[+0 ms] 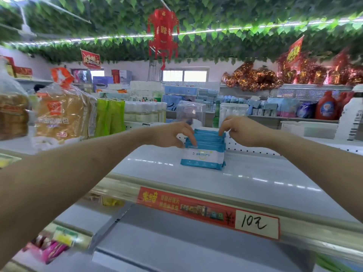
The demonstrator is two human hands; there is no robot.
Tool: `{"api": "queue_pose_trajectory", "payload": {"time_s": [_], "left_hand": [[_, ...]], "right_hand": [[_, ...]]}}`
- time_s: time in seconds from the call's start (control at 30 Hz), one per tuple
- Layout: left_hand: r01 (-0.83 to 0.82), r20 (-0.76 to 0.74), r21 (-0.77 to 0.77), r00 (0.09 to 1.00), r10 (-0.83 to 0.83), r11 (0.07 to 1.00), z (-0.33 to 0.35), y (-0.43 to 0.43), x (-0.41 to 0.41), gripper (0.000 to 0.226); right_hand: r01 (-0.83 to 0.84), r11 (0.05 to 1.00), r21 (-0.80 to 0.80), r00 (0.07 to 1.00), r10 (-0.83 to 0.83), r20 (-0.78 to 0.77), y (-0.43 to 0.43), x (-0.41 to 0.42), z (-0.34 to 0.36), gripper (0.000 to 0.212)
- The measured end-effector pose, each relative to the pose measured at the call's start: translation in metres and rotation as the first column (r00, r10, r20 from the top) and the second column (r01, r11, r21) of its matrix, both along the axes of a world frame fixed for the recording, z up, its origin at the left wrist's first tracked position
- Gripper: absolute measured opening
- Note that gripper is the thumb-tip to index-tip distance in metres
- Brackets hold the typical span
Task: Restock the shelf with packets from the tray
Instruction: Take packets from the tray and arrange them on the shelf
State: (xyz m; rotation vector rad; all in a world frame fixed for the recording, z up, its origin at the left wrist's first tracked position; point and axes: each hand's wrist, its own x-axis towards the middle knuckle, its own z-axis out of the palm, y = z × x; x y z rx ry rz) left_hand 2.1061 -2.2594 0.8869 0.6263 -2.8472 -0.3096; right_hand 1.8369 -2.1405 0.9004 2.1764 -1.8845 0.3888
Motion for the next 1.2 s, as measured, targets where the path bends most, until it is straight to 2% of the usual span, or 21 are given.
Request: {"api": "queue_pose_trajectory", "payload": {"time_s": [0.1,0.23,0.37,0.47,0.7,0.8,0.9,1.03,1.2], "left_hand": [[-0.069,-0.048,0.048,0.996,0.071,0.996,0.011,0.0,0.04,0.038],[-0.219,-0.065,0.123,0.972,0.228,0.968,0.019,0.008,0.111,0.035],[-0.381,-0.059,0.117,0.919,0.389,0.917,0.016,0.022,0.187,0.038],[-0.493,-0.032,0.06,0.868,0.495,0.868,0.01,0.042,0.254,0.037],[-0.732,-0.071,0.152,0.662,0.746,0.664,-0.018,0.129,0.418,0.037],[-0.809,-0.089,0.22,0.54,0.837,0.546,-0.05,0.171,0.468,0.038],[-0.854,-0.023,0.271,0.455,0.89,0.444,-0.095,0.21,0.499,0.04],[-0.89,0.111,0.321,0.376,0.92,0.324,-0.166,0.254,0.515,0.04],[-0.912,0.312,0.34,0.34,0.887,0.23,-0.259,0.301,0.507,0.039]], "right_hand": [[-0.057,0.998,-0.003,0.998,0.057,-0.015,-0.009,0.025,0.005,0.043],[-0.214,0.977,0.017,0.977,0.214,-0.006,-0.032,0.085,0.01,0.042],[-0.384,0.923,0.004,0.923,0.384,0.014,-0.066,0.166,0.007,0.037],[-0.531,0.848,0.004,0.848,0.531,-0.006,-0.085,0.241,-0.001,0.036],[-0.831,0.553,0.054,0.552,0.833,-0.024,-0.077,0.402,-0.043,0.033],[-0.878,0.462,0.127,0.472,0.879,0.061,-0.069,0.452,-0.08,0.035],[-0.895,0.382,0.232,0.416,0.901,0.123,-0.058,0.488,-0.127,0.034],[-0.868,0.312,0.385,0.389,0.911,0.138,-0.036,0.518,-0.198,0.032],[-0.778,0.194,0.598,0.362,0.916,0.174,-0.012,0.528,-0.285,0.031]]}}
